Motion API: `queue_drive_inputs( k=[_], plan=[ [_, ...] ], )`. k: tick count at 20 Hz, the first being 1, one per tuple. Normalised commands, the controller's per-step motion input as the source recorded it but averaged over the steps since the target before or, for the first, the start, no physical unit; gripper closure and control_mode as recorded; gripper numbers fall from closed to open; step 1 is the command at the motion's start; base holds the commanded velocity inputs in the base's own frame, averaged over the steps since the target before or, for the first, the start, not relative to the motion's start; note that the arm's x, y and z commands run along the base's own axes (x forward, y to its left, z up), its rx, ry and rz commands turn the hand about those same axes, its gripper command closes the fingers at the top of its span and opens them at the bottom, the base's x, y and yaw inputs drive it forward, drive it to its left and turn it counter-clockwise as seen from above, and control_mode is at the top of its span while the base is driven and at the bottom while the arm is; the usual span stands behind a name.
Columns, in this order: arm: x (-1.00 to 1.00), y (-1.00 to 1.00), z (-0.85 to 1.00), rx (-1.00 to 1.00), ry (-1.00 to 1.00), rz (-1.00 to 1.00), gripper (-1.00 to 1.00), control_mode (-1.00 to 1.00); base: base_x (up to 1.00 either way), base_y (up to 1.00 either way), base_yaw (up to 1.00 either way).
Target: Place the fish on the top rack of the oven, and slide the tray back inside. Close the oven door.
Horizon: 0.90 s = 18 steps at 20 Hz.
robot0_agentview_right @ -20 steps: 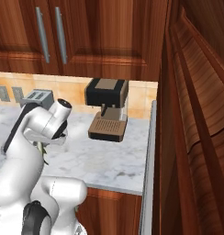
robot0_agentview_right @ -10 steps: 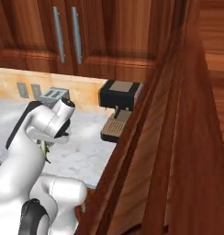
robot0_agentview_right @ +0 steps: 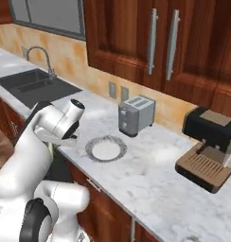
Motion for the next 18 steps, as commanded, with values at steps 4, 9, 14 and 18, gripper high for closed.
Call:
queue_drive_inputs(
  k=[4,9,14,18],
  plan=[
    [0.0,0.0,0.0,0.0,0.0,0.0,1.0,1.0,0.0,0.57,0.86],
    [0.0,0.0,0.0,0.0,0.0,0.0,1.0,1.0,0.0,0.58,0.84],
    [0.0,0.0,0.0,0.0,0.0,0.0,1.0,1.0,0.0,0.66,0.79],
    [0.0,0.0,0.0,0.0,0.0,0.0,1.0,1.0,0.01,0.75,0.72]
  ],
)
